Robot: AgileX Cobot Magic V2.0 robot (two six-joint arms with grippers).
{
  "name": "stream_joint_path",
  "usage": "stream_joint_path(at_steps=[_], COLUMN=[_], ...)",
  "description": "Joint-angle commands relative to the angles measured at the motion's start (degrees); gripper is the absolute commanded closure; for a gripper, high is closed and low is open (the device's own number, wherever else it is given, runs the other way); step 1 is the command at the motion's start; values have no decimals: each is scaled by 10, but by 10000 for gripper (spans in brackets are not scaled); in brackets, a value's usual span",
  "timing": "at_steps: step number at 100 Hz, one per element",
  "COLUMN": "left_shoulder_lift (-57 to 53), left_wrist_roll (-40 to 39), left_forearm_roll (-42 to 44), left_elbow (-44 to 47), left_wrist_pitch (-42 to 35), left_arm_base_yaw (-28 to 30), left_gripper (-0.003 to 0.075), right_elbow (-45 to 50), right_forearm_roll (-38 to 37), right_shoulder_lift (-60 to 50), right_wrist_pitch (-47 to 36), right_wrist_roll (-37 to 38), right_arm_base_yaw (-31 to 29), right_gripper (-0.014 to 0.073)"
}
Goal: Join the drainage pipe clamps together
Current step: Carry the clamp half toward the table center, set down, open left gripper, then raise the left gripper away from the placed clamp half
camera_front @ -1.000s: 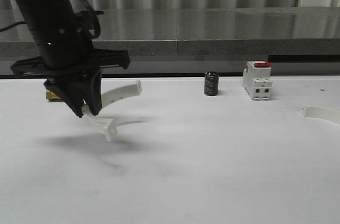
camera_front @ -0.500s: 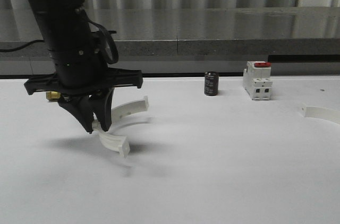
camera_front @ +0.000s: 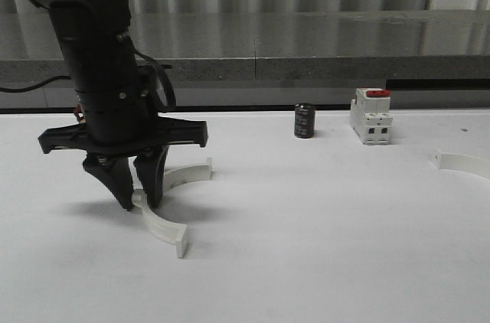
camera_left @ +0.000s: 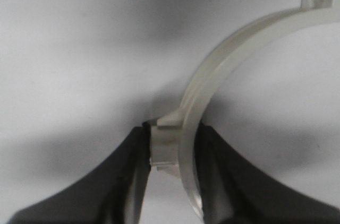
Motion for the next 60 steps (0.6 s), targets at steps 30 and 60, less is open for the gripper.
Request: stream_joint_path(at_steps=[30,60], left_shoulder_lift=[-34,-111], left_wrist_roll=[-6,31], left_forearm_roll=[-3,2], left_elbow=[-14,-14], left_wrist_pitch=[6,7], left_arm_base_yaw=[-6,-6], left_gripper=[68,68], right_elbow=[-9,-9], right_forearm_roll=[-2,-2], right_shoulder_lift=[-10,-10], right_wrist_pitch=[-48,-48], right_wrist_roll=[-3,-3], right_arm_base_yaw=[1,1], right_gripper=[662,662])
